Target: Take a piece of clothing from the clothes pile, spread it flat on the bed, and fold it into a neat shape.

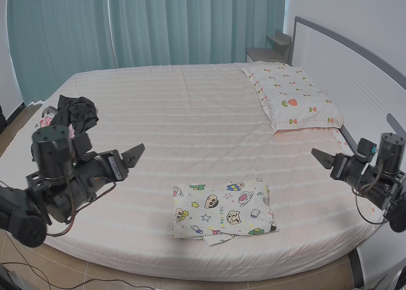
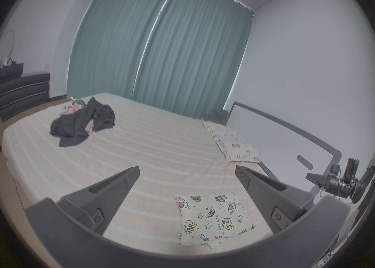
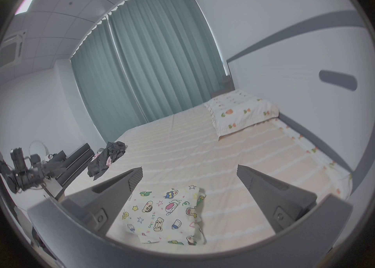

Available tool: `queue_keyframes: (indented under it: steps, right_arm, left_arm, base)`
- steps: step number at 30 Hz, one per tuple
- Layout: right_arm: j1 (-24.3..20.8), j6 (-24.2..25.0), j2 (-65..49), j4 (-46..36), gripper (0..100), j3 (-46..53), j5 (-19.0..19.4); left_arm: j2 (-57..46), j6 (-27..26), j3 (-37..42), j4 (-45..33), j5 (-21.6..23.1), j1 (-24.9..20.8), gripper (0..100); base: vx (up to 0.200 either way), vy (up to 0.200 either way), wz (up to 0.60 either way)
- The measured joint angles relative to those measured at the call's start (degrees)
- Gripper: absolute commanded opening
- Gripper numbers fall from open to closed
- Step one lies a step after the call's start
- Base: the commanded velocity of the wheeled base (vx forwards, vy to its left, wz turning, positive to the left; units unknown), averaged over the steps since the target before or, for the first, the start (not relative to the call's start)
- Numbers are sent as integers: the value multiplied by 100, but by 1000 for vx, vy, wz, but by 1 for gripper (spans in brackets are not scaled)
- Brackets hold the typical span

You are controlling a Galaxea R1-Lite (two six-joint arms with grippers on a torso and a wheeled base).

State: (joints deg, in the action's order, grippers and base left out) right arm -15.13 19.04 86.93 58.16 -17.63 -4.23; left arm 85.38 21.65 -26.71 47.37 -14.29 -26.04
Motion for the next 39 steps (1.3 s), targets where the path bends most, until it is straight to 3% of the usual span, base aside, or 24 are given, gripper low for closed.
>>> queue_keyframes:
  steps: [4, 9, 15, 18, 21, 27, 33, 39]
  right_arm:
    - [6, -232, -995, -158, 100, 600, -134]
    - [11, -402, -2280, -805, 100, 1113, -283]
    - [55, -599, -3900, -2428, 100, 1382, -375]
    - [149, -747, -4788, -3611, 100, 1399, -386]
    - [321, -987, -5676, -4651, 100, 1391, -346]
    - [775, -1840, -7097, -5675, 100, 1353, -171]
    - [1191, -2505, -8007, -5990, 100, 1397, -22]
    - [1431, -2889, -8446, -5936, 100, 1615, 128]
  left_arm:
    - [-1080, -110, 414, -328, -290, -160, 100]
    - [-2470, -246, 739, -1300, -536, -306, 100]
    - [-3884, -532, 930, -2324, -673, -282, 100]
    - [-4528, -738, 992, -2729, -725, -179, 100]
    - [-5141, -1002, 1045, -3152, -766, -2, 100]
    - [-6323, -1954, 1106, -3985, -820, 545, 100]
    - [-7161, -2353, 1141, -4429, -827, 1373, 100]
    - [-7745, -2414, 1172, -4721, -851, 1729, 100]
  base:
    - [0, 0, 0]
    - [0, 0, 0]
    - [0, 0, 0]
    - [0, 0, 0]
    - [0, 0, 0]
    - [0, 0, 0]
    - [0, 0, 0]
    - [0, 0, 0]
